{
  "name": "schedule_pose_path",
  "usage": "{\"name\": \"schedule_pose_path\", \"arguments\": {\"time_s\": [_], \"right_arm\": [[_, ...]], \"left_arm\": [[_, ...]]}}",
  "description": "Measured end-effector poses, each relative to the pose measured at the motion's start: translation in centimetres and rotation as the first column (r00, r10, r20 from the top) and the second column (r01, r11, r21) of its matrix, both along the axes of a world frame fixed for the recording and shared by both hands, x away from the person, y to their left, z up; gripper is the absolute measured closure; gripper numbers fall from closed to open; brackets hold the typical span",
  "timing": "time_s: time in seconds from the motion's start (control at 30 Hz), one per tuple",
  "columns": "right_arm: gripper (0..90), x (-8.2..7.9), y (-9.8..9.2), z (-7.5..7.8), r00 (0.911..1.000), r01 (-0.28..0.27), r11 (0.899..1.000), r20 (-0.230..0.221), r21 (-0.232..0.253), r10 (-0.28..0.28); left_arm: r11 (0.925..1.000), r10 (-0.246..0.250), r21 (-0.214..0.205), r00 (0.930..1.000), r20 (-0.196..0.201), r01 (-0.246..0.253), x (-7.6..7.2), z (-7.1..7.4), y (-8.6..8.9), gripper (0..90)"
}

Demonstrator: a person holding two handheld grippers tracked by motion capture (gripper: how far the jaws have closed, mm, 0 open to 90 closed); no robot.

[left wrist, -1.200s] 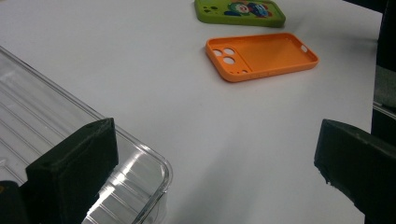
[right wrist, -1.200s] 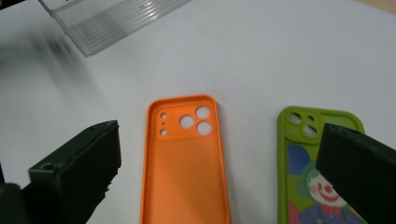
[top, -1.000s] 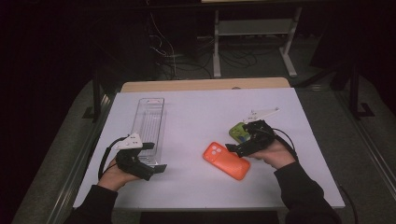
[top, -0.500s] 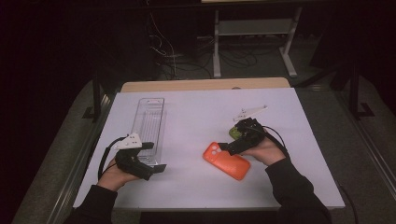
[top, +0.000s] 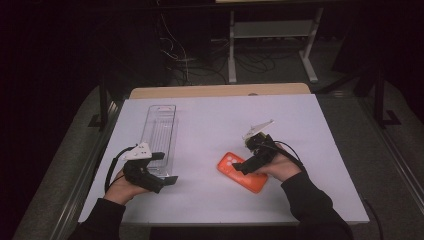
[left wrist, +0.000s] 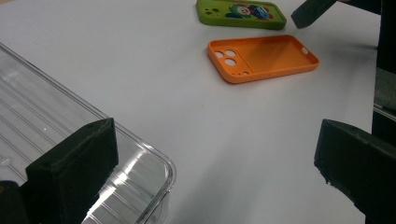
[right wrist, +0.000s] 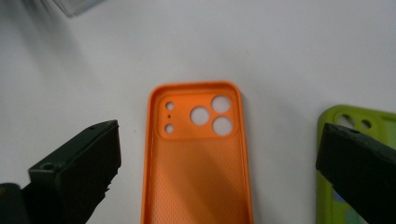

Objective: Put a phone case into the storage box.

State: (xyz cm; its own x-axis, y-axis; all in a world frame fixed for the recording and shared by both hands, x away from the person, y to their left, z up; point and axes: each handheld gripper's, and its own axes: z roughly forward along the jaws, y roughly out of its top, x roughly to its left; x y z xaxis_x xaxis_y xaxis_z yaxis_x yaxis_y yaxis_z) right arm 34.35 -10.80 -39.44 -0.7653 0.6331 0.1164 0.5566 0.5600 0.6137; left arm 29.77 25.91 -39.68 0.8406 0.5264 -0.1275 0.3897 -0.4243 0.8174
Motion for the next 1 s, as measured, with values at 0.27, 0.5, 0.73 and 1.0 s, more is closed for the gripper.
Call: {"name": "schedule_pose_path", "arguments": {"time_s": [0.27, 0.5, 0.73, 1.0], "right_arm": [[0.0, 0.0, 0.4, -1.4, 0.9993, -0.022, 0.998, -0.032, -0.057, 0.02], [0.0, -0.1, 1.0, -2.4, 0.9973, -0.051, 0.993, -0.058, -0.104, 0.045], [1.7, -0.3, 1.5, -3.4, 0.9963, -0.061, 0.989, -0.067, -0.133, 0.053], [5.3, -0.4, 1.8, -3.8, 0.9948, -0.075, 0.986, -0.079, -0.15, 0.064]], "left_arm": [[1.0, -0.002, 0.003, 1.0, 0.004, 0.002, 0.0, 0.0, 0.0, 0.0], [1.0, -0.003, 0.003, 1.0, 0.004, 0.003, 0.0, 0.0, 0.0, 0.0], [1.0, -0.001, 0.002, 1.0, 0.0, 0.001, 0.0, 0.0, 0.0, 0.0], [1.0, 0.001, -0.002, 1.0, -0.002, -0.001, 0.0, 0.0, -0.1, 0.0]]}}
